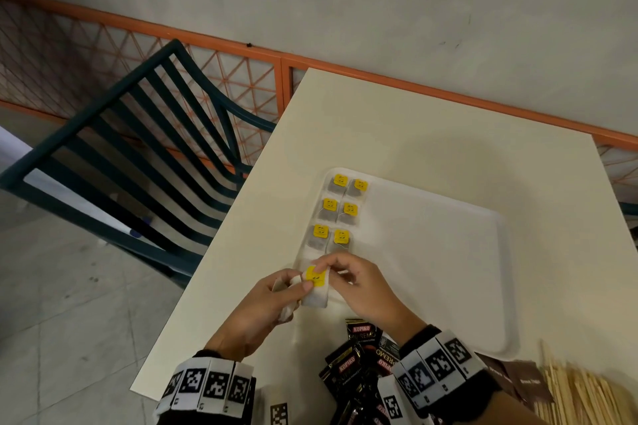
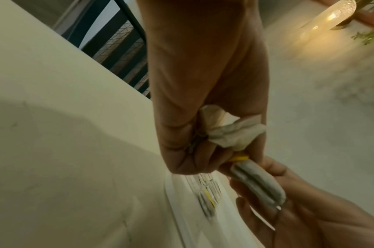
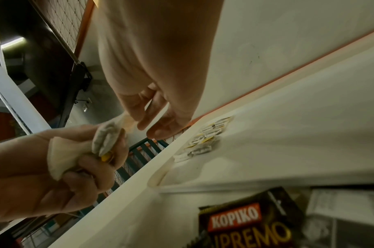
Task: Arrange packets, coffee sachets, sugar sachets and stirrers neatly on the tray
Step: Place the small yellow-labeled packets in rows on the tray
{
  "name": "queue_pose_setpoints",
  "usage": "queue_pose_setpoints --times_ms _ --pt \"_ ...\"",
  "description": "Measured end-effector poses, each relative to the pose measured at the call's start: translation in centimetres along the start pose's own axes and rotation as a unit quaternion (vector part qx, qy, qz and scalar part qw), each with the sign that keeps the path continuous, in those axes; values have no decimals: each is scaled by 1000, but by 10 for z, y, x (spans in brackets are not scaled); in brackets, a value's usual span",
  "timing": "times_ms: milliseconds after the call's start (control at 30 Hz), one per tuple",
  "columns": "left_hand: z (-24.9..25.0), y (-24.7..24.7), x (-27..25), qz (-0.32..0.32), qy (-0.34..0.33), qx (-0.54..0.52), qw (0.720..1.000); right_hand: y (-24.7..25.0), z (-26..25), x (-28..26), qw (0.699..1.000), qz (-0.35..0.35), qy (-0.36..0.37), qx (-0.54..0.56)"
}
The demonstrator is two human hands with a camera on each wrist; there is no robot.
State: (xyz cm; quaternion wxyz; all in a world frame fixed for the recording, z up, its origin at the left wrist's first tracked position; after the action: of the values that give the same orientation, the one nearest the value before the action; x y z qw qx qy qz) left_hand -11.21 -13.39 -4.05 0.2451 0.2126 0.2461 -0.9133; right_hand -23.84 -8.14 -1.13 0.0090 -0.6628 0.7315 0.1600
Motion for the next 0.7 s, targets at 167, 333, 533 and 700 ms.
queue_pose_setpoints --times_ms 167,333,533,700 --pt "-3 12 1 59 -2 24 998 -15 19 -1 986 -30 -76 146" --pt "-6 18 2 80 6 10 997 -22 28 11 991 -19 -88 103" --pt "-11 40 -7 124 8 -31 992 -11 49 23 988 62 -123 72" --pt "-9 42 -10 111 -5 -100 989 -12 50 32 989 76 -121 -27"
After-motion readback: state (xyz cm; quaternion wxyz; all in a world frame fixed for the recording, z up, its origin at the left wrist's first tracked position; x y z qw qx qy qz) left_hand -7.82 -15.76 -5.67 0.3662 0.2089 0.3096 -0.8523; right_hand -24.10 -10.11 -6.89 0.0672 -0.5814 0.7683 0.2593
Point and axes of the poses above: each hand's wrist, its own x-axis towards the middle knuckle, its own y-axis out of the back of the hand, z = x × y, the point moved 8 cm from there along x, towards the middle knuckle, and after that the axes turned 13 degrees about -z, right-handed, at the moved point
